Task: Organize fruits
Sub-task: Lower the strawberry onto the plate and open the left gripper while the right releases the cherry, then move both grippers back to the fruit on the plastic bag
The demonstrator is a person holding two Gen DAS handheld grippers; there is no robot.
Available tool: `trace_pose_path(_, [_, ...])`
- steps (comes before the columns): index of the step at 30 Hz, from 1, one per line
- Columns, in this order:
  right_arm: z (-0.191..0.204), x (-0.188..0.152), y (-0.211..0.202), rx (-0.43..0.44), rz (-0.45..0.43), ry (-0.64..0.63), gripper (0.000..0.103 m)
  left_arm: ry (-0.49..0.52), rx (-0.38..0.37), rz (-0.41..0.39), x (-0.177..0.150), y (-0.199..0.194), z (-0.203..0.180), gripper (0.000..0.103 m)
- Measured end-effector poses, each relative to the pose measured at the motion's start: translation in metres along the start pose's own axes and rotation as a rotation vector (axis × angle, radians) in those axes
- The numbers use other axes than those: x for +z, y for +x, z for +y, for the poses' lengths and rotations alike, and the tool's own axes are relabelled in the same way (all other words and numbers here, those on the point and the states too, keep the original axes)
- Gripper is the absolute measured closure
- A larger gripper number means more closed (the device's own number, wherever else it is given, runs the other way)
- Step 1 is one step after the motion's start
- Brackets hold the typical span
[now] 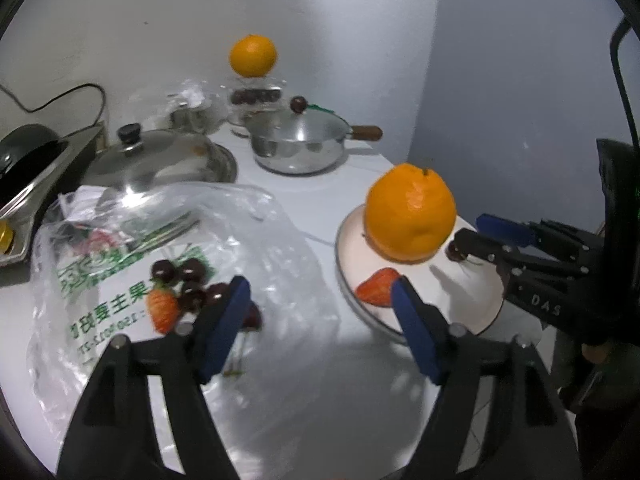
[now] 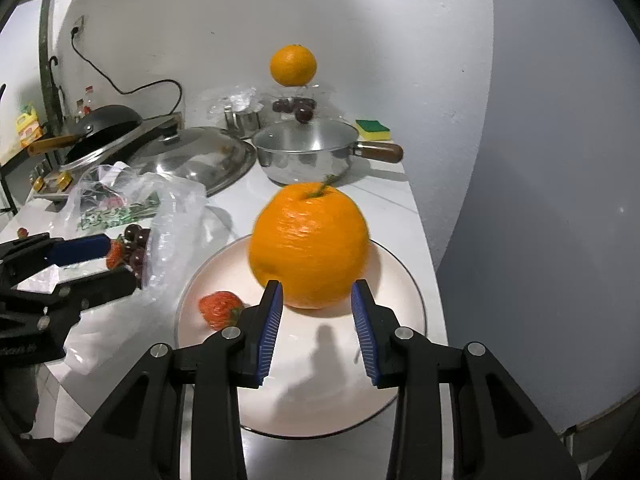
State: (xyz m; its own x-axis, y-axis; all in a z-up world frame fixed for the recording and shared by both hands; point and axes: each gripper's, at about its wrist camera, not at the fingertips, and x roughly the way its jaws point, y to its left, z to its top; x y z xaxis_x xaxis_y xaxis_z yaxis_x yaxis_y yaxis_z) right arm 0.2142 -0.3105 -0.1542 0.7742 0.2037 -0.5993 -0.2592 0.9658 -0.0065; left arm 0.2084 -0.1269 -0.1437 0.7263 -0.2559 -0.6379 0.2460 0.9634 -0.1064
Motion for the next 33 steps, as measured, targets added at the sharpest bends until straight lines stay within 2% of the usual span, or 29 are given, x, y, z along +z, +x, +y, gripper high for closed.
trace_pose_path(20, [0.081, 0.013, 0.003, 0.063, -0.003, -0.094, 0.065, -0.112, 0.079, -0.015, -0.027, -0.038, 0.072, 0.028])
trace_pose_path(33, [0.123, 0.019, 0.017, 0.119, 0.002, -0.113, 0.065, -0.122, 0.123, -0.004, -0.031, -0.045, 0.102, 0.028])
